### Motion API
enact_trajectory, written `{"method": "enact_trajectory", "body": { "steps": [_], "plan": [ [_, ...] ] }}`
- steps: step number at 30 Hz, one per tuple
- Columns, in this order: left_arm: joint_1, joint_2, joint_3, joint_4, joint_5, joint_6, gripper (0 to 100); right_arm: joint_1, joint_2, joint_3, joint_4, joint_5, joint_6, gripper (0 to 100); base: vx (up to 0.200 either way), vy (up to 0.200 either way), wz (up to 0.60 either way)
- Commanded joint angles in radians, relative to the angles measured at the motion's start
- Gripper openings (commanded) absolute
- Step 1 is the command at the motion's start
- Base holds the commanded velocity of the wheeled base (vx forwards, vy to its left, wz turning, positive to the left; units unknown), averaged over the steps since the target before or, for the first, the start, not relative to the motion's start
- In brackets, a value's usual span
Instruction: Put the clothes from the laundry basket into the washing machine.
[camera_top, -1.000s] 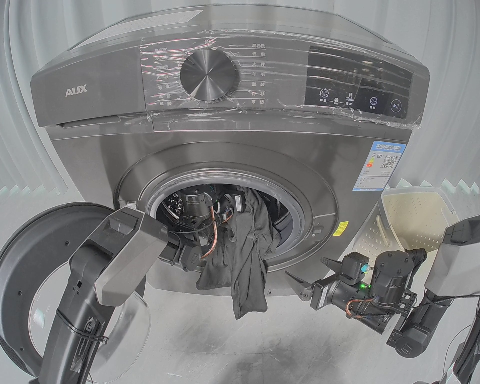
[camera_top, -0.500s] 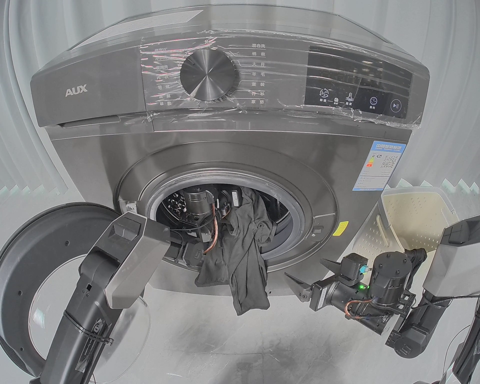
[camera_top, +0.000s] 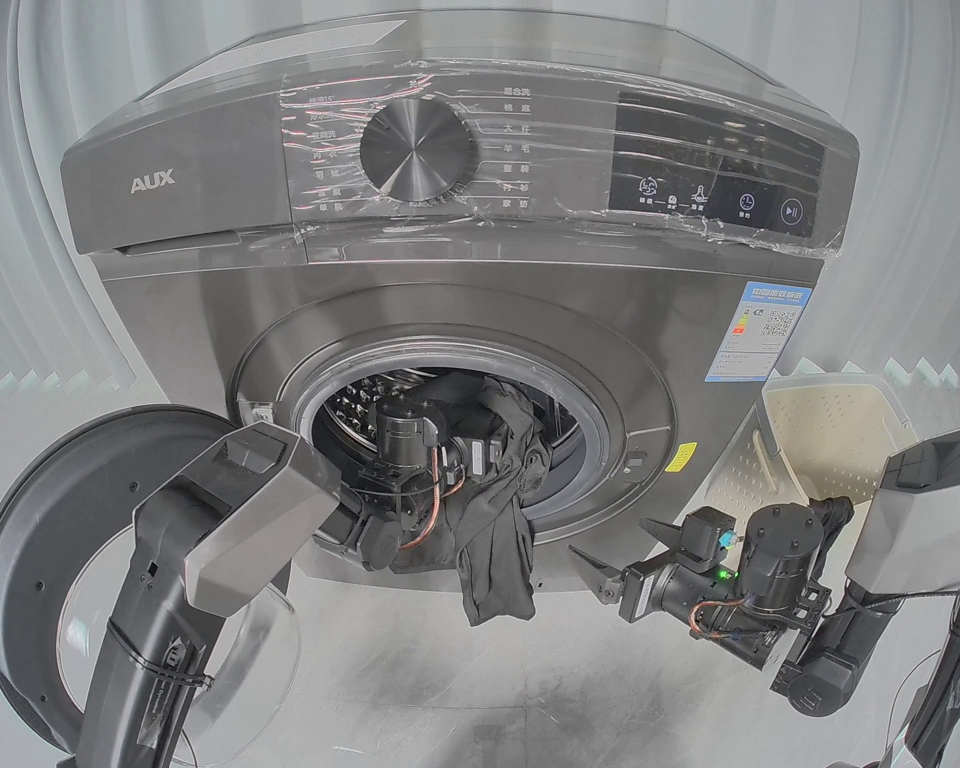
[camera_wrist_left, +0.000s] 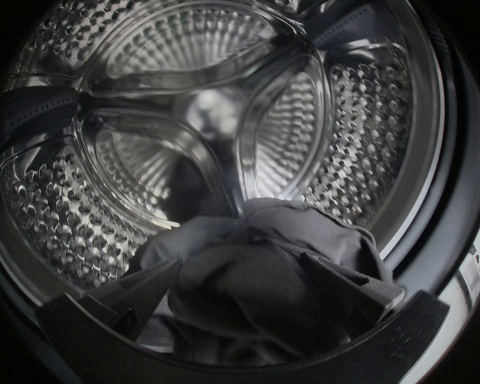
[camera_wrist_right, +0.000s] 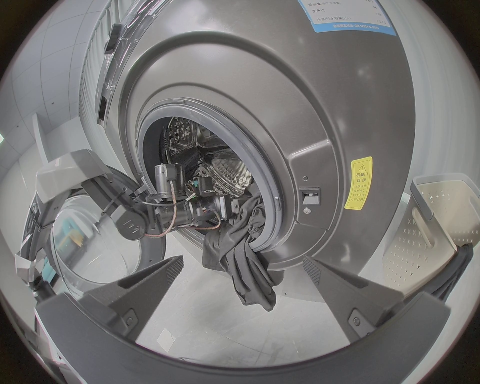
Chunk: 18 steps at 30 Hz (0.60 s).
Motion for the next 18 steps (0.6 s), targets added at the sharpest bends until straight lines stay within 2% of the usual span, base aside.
{"method": "enact_trajectory", "body": {
  "steps": [1, 9, 14, 15, 18],
  "plan": [
    [-0.036, -0.14, 0.204, 0.017, -0.073, 0.005, 100, 0.003, 0.002, 0.0, 0.0, -0.001, 0.001, 100, 0.0, 0.0, 0.0],
    [-0.037, -0.099, 0.206, 0.013, -0.079, 0.012, 100, 0.004, 0.003, 0.0, 0.0, -0.001, 0.001, 100, 0.0, 0.0, 0.0],
    [-0.036, -0.065, 0.206, 0.005, -0.079, 0.034, 100, 0.004, 0.011, 0.0, -0.002, -0.001, 0.001, 100, 0.0, 0.0, 0.0],
    [-0.036, -0.062, 0.206, 0.005, -0.079, 0.039, 0, 0.008, 0.011, 0.0, -0.002, -0.001, 0.001, 100, 0.0, 0.0, 0.0],
    [-0.039, -0.054, 0.204, 0.002, -0.079, 0.037, 0, 0.014, 0.011, 0.0, -0.002, -0.001, 0.001, 100, 0.0, 0.0, 0.0]
  ]
}}
